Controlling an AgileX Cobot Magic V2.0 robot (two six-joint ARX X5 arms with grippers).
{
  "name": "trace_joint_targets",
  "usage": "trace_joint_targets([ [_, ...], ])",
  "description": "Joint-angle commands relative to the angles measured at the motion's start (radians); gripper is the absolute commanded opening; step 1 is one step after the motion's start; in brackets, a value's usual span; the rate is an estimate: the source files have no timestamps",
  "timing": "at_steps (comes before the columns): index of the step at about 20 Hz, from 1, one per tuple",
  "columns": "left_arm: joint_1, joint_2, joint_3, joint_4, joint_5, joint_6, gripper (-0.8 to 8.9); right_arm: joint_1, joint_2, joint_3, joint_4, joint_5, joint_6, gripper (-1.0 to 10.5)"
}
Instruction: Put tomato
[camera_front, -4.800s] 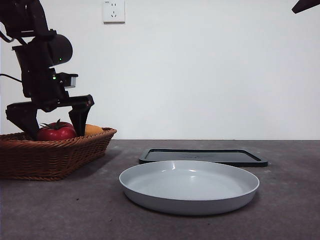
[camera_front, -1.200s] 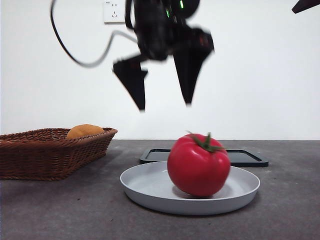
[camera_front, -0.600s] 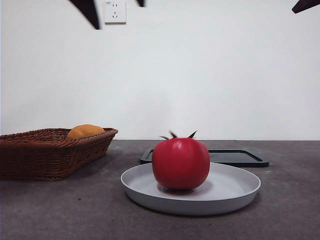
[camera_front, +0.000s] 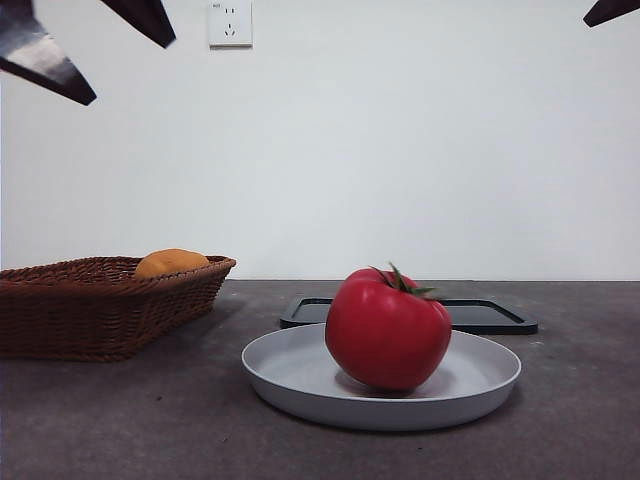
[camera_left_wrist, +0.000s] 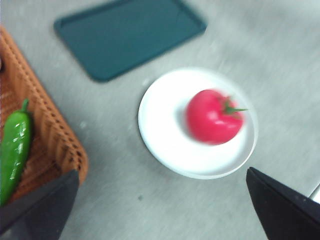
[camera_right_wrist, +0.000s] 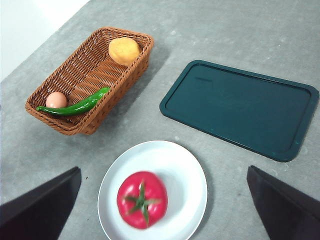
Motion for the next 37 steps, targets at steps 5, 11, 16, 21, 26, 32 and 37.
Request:
trace_joint_targets([
  [5,-0.008,-0.219,-0.072,0.084,0.005,-0.052,7.2,0.005,0.008,0.021,0.01,-0.006,-0.002,7.1],
  [11,-0.008,-0.288,-0.072,0.083,0.005,-0.052,7.2,0.006,0.013,0.021,0.004,-0.004,0.006,7.1],
  [16,-0.008,-0.292,-0.072,0.082,0.005,-0.052,7.2,0.069,0.112,0.022,0.011,-0.004,0.05,7.1],
  [21,-0.008,-0.292,-0.072,0.082,0.005,-0.051,7.2,0.185,0.328,0.024,0.02,-0.004,0.068,7.0],
  [26,-0.008,-0.292,-0.072,0.082,0.005,-0.051,7.2,0.257,0.54,0.029,0.084,-0.001,0.074,7.0],
  [32,-0.008,-0.292,-0.072,0.082,0.005,-0.051,7.2,0.305,0.699,0.029,0.137,0.055,0.082,7.0],
  [37,-0.008,-0.292,-0.072,0.082,0.005,-0.052,7.2,0.339,0.747,0.031,0.175,0.127,0.086,7.0],
])
